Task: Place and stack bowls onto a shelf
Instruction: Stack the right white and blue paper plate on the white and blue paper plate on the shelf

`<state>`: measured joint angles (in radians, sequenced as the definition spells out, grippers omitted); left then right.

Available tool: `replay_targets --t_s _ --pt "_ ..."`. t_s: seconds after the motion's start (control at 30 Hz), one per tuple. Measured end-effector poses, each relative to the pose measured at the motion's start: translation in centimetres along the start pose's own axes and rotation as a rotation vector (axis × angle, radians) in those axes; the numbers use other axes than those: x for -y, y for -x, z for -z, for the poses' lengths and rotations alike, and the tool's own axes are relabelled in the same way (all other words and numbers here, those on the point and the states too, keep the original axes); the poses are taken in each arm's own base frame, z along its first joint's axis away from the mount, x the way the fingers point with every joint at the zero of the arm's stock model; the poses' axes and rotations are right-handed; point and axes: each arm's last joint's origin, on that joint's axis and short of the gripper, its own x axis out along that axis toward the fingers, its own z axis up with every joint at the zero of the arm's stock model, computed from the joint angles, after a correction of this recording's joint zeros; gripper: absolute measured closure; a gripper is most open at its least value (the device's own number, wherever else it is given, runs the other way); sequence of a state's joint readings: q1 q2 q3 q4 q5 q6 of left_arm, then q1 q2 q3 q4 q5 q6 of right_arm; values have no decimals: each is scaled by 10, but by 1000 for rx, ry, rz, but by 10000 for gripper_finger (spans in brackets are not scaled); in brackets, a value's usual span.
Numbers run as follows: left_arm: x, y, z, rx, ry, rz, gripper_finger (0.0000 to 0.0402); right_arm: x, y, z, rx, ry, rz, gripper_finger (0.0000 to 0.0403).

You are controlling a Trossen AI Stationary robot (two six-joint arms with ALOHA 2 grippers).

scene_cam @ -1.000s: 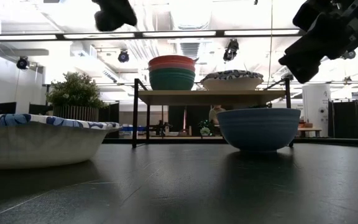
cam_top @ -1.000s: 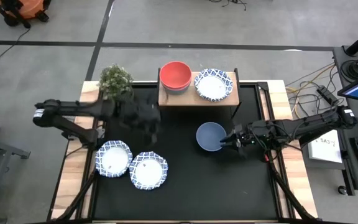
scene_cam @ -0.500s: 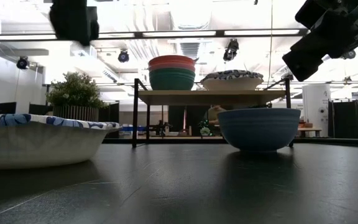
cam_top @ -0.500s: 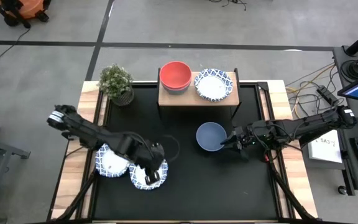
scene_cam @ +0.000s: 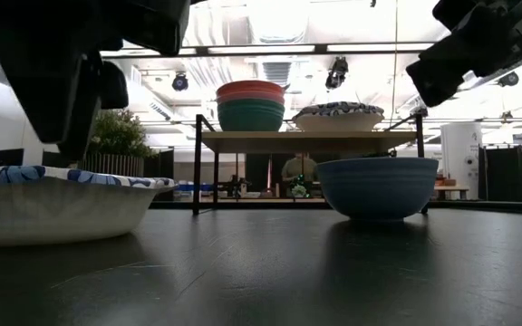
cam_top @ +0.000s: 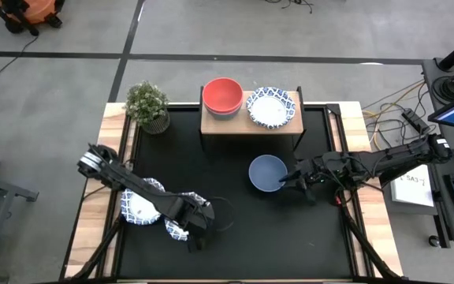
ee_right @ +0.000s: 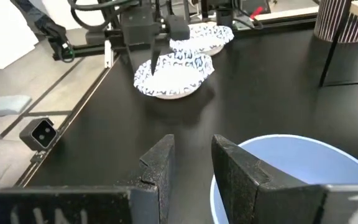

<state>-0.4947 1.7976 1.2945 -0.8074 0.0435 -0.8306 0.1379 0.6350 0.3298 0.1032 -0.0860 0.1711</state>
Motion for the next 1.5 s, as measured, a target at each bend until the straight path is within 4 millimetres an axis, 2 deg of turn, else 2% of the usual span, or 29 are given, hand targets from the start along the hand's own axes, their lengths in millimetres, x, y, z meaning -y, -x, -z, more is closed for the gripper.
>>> replay_targets --t_s 0.23,0.4,0.53,0.67,0.77,0.87,0.97,1.17,1.33,1.5 --pt "9 -19 6 -23 13 -13 238 0 0 0 -1 7 0 305" --pt "12 -29 7 -31 15 -20 256 0 0 -1 8 8 -1 305" --pt "12 -30 7 -34 4 -23 303 0 0 -1 10 8 -2 305" --pt "13 -29 8 -34 -18 -18 380 0 0 -1 13 8 -2 305" --pt "16 -25 7 -54 -45 -4 391 0 1 -2 18 9 -4 305" --pt "23 -11 3 -57 -144 0 397 -2 4 -4 31 17 -39 305" --pt "31 12 -3 -59 -281 -17 399 -4 9 -6 56 25 -88 305" --pt "35 68 -37 139 -542 -172 401 -7 22 -13 134 65 -119 305" --pt "21 109 -75 342 -725 -384 401 -9 29 -17 172 84 -157 305" --pt "-8 135 -116 446 -822 -516 401 -10 33 -18 191 93 -160 305"
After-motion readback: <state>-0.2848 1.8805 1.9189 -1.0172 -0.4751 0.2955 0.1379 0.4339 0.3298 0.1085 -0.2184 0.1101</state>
